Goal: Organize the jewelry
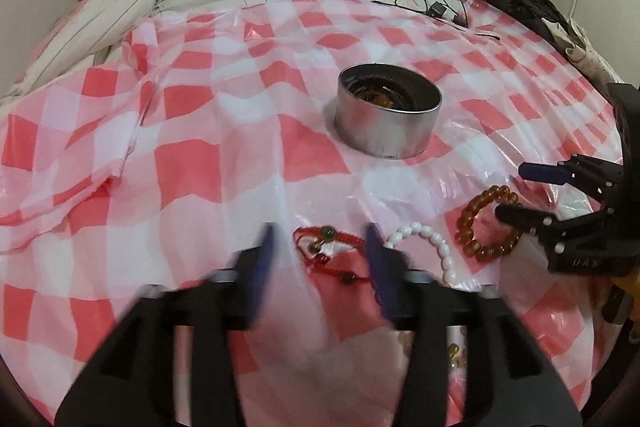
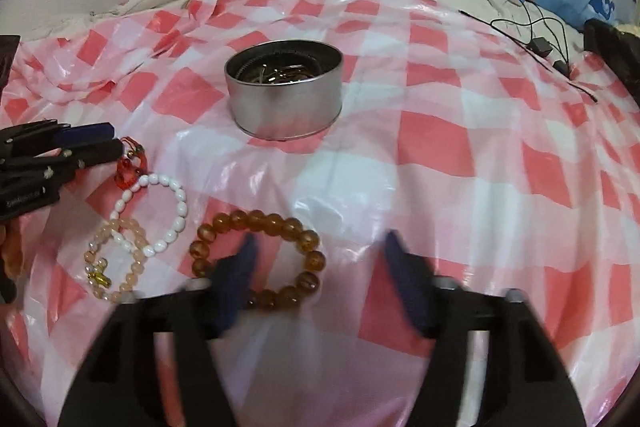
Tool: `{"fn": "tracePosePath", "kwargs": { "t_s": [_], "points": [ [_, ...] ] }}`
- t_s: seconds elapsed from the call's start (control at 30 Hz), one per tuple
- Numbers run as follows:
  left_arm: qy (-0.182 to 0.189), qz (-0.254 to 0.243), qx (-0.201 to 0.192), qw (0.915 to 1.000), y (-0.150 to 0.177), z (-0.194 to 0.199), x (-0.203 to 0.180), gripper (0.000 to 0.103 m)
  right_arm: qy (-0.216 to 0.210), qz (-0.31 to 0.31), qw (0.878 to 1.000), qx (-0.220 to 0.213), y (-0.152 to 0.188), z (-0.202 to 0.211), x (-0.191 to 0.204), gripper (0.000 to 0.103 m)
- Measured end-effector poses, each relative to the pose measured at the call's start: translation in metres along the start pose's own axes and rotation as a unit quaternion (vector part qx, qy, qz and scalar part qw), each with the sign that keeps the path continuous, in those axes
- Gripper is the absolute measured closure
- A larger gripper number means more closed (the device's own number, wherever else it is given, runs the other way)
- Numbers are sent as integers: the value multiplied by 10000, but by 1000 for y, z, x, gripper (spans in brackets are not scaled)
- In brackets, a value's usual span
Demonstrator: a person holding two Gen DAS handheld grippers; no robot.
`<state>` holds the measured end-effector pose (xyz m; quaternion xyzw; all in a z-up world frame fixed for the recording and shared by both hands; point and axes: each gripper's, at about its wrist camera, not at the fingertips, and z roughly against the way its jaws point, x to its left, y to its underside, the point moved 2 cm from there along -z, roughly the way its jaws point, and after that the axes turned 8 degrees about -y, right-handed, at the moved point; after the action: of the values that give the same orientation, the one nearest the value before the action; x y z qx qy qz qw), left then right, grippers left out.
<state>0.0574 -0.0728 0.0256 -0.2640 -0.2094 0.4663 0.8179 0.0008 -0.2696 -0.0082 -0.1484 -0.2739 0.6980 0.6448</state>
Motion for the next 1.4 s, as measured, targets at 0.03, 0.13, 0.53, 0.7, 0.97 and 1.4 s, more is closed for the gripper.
{"fn": "tracePosePath", "kwargs": {
  "t_s": [0.03, 0.13, 0.53, 0.7, 0.97, 1.4],
  "points": [
    [-25, -93, 24, 10000, 0, -3, -3, 51, -40, 22, 10000, 79, 1, -4, 1, 38],
    [-182, -435, 246, 9986, 4, -15, -12, 62, -206, 169, 9995, 157, 3, -4, 11, 62],
    [-486, 2, 159, 9987, -3, -5, 20, 90, -281, -130, 9995, -29, 0, 10, -6, 51],
    [-361, -127, 7, 9993, -4, -7, 10, 54, -179, -6, 9998, 104, 2, -3, 0, 46],
    [-870, -437, 205, 9950, 1, -14, 8, 86, -31, 351, 9990, 257, 5, -2, 9, 69],
    [-503, -88, 234, 9984, -1, -22, 15, 71, -243, 119, 9995, 160, 2, -6, 4, 50]
  ]
}}
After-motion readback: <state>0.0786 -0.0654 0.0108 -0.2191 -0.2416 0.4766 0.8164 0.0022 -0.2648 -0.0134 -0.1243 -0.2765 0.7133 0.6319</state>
